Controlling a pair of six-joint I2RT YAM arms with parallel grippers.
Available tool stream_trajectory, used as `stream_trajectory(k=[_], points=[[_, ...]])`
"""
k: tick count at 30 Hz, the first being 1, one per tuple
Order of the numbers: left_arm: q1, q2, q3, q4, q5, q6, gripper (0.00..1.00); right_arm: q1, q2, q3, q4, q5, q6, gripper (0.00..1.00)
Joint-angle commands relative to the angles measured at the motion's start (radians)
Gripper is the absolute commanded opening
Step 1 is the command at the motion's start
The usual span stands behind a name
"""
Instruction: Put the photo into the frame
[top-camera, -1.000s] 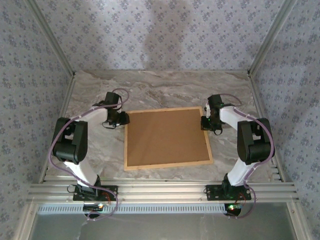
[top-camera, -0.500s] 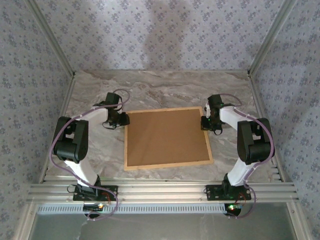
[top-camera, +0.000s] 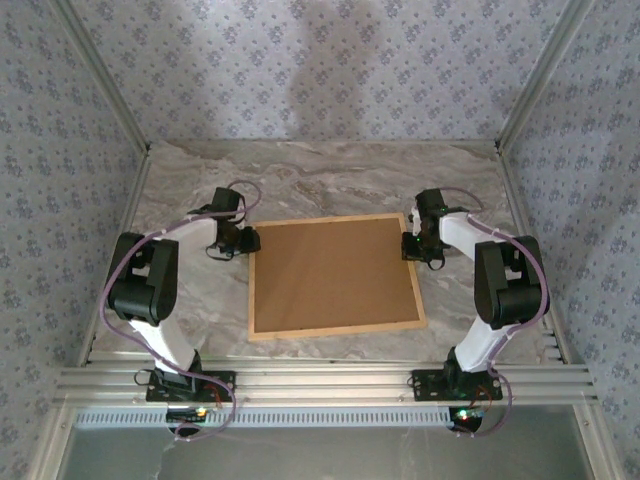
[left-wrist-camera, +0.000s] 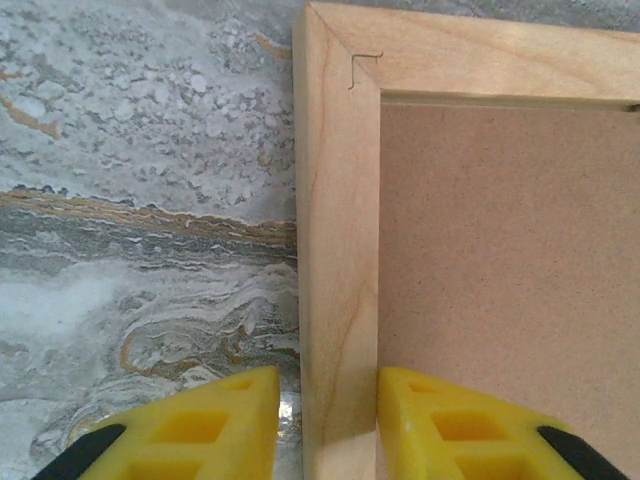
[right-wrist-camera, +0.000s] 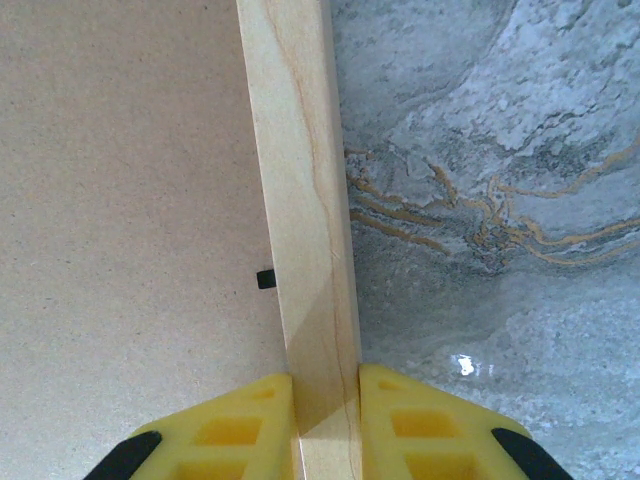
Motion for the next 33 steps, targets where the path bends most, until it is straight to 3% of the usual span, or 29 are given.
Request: stream_trajectory(k=[1,22,33], points=[[-0.016,0.066,-0.025,-0.058,-0.019,0.022,0.33,0.008,0.031,-0.006,0.002,-0.033,-0.001,0.20],[-0.093,0.144,0.083,-0.197,-0.154,0.054,0.38,0.012,0.030,-0.006,-0.002,-0.030,-0.002,0.20],[-0.034,-0.138,0.066,-0.109,-0.195,-0.015,0.55,0.012,0.016,-0.013,-0.005,-0.032,-0.001,0.20]])
